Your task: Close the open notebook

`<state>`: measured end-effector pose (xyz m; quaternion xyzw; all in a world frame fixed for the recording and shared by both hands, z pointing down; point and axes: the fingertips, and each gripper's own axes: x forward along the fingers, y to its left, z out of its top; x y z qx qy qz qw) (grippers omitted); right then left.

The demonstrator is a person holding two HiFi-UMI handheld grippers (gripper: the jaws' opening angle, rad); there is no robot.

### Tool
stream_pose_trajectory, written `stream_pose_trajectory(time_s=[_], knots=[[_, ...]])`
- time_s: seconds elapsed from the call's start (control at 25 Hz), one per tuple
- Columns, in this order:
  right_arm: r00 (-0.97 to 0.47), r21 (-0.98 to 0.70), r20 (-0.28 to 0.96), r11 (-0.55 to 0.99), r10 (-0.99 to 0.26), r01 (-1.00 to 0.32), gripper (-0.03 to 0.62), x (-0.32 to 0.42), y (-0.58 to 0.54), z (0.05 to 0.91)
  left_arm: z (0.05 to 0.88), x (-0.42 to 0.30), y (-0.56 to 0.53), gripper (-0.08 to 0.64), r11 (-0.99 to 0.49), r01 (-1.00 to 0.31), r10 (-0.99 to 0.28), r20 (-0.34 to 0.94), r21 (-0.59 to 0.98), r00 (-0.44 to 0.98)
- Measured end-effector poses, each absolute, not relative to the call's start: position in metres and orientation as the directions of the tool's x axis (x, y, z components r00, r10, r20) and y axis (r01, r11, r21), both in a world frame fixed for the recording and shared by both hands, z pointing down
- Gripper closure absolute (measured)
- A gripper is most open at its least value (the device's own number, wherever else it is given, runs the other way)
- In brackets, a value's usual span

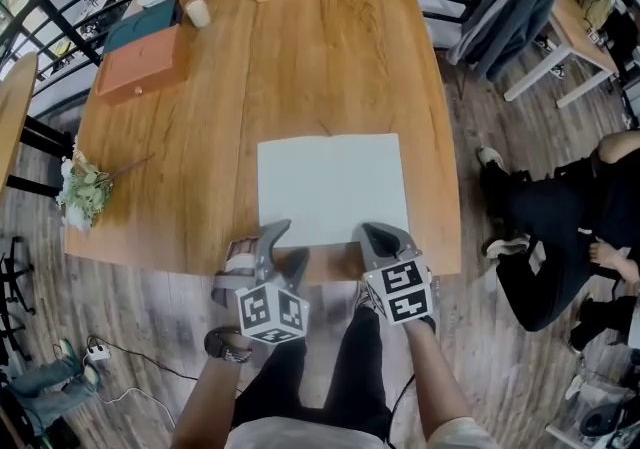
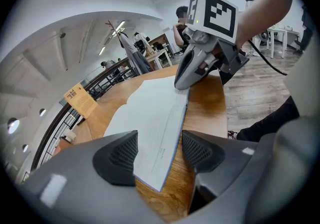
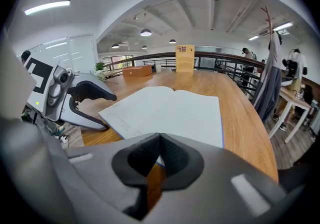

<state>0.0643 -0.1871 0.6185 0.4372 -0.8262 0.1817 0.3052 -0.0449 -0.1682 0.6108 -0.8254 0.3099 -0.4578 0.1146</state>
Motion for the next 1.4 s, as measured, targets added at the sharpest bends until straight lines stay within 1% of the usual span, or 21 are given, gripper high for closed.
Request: stream_pose_trajectory(time_s=[0.32, 0.84, 1.4], knots=[[-0.416, -0.012, 0.671, 0.551, -0.614, -0.834, 0.591, 0.063, -0.187, 0.621, 0.611, -0.047, -0.171, 0.272, -0.779, -0.388, -0.623, 0.681, -0.493, 0.385], [-0.42, -0.02, 0.673, 0.553, -0.609, -0.833, 0.591, 0.064, -0.187, 0.621, 0.609, -0.054, -0.172, 0.249, -0.779, -0.338, -0.626, 0.684, -0.528, 0.374], [-0.43, -0.032, 0.675, 0.559, -0.599, -0.829, 0.591, 0.063, -0.187, 0.621, 0.607, -0.07, -0.173, 0.239, -0.769, -0.308, -0.639, 0.681, -0.56, 0.356]])
